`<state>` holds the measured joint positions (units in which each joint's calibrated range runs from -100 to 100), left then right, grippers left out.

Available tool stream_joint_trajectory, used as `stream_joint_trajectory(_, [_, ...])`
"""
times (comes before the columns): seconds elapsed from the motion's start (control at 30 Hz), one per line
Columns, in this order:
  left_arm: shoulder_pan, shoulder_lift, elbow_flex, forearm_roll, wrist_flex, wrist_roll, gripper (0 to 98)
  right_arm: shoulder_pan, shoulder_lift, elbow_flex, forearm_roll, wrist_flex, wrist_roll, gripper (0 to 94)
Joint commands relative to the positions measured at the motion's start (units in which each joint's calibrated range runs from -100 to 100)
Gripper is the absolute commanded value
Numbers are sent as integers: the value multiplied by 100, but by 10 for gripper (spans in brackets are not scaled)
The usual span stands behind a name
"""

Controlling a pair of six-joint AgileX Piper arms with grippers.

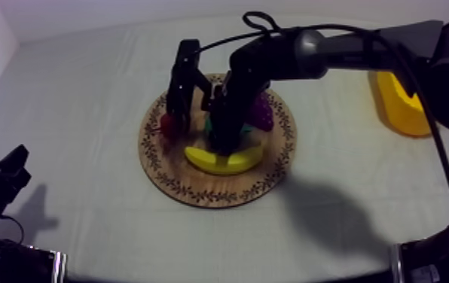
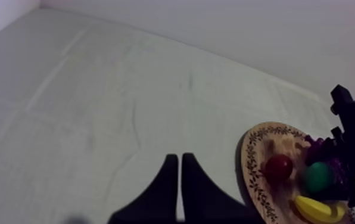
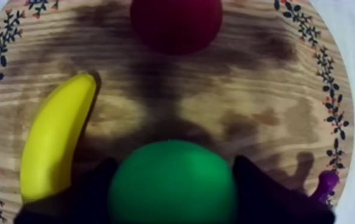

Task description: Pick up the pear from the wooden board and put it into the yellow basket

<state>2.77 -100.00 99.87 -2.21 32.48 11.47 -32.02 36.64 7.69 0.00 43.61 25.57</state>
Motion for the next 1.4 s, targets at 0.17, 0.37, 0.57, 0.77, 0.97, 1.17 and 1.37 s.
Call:
stream_joint_trajectory(0.17, [1,0,2,-2,1,-1,1,19,-42,-14,8,-52,-76,446])
stream_joint_trajectory(0.37, [1,0,2,-2,1,1,1,147,-621,129,44,-120,-167,451])
stream_joint_trajectory(0.57, [1,0,2,-2,1,0,1,504,-1731,42,166,-204,-382,454])
stream_joint_trajectory(0.77, [1,0,2,-2,1,0,1,1162,-2886,-137,459,-591,-915,446])
stream_joint_trajectory(0.97, [1,0,2,-2,1,-2,1,1972,-3574,-351,770,-744,-1589,444])
stream_joint_trajectory(1.17, [1,0,2,-2,1,-2,1,2749,-3825,-354,1044,-554,-2301,456])
stream_joint_trajectory(1.37, [1,0,2,-2,1,-1,1,3396,-3767,137,1184,-339,-2754,461])
